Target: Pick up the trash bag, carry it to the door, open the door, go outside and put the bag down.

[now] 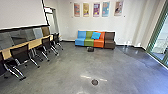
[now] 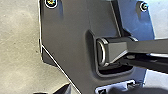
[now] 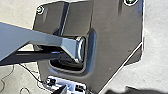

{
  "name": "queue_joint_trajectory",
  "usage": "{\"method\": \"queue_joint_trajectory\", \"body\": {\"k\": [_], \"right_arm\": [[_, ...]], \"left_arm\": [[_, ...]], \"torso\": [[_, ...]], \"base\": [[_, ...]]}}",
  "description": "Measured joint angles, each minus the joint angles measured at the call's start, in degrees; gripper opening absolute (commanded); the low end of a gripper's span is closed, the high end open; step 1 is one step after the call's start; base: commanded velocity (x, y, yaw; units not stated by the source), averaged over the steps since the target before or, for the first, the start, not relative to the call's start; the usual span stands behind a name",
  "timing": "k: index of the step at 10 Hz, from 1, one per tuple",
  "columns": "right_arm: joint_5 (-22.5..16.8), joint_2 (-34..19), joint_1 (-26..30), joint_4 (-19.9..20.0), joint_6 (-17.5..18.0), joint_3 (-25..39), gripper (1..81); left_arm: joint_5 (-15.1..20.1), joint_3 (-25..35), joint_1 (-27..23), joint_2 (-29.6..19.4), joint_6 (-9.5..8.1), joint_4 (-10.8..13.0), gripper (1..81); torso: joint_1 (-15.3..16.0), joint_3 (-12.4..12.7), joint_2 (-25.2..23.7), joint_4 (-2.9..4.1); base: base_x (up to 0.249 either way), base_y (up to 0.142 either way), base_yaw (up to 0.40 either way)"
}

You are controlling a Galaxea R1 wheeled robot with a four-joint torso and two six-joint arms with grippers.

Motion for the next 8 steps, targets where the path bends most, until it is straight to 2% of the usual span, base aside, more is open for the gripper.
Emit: {"method": "queue_joint_trajectory", "body": {"k": [8], "right_arm": [[-0.17, 1.05, 0.15, -0.09, -0.02, -0.33, 81.1]], "left_arm": [[-1.13, 0.0, 0.0, 0.59, 0.02, 0.0, 81.1]], "torso": [[0.0, -0.02, -0.02, 0.0]], "base": [[0.13, 0.0, 0.0]]}}
